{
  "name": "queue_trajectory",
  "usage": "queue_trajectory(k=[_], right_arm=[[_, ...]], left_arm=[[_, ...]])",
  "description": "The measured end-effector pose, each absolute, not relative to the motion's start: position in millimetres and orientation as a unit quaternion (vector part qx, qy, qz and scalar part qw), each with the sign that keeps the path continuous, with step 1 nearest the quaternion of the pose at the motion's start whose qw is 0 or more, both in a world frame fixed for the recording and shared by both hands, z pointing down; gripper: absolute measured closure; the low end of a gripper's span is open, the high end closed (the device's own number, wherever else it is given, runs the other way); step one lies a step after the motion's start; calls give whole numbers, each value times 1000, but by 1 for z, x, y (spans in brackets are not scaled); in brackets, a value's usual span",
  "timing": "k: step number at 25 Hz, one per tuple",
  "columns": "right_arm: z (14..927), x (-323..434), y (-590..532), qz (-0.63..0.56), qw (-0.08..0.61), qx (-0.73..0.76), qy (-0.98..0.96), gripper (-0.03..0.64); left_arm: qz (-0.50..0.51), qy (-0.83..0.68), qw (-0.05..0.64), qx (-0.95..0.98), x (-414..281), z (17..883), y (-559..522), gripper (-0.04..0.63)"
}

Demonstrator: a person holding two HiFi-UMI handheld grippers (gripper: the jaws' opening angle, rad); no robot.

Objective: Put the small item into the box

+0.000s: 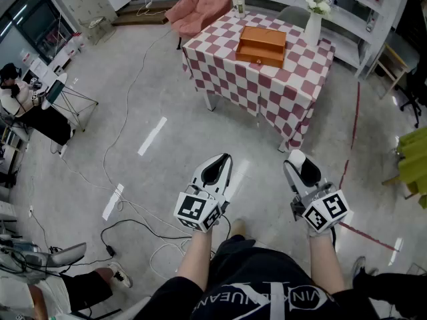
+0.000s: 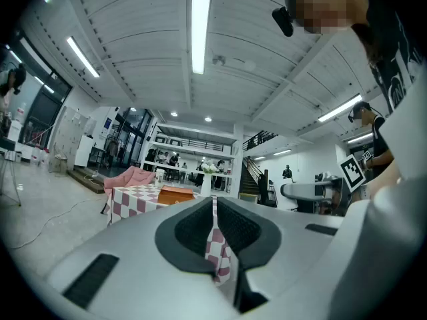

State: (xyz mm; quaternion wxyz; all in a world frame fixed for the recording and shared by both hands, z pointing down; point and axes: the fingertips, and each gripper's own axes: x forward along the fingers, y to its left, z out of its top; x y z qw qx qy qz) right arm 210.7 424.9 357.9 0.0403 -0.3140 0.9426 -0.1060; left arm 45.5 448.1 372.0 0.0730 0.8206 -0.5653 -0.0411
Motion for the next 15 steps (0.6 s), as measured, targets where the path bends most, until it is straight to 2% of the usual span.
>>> queue_trajectory(k=[15], right_arm=[[372, 160, 352, -109, 39, -340, 933, 434]], left_arm=[[-40, -545, 84, 833, -7, 387, 365, 571]])
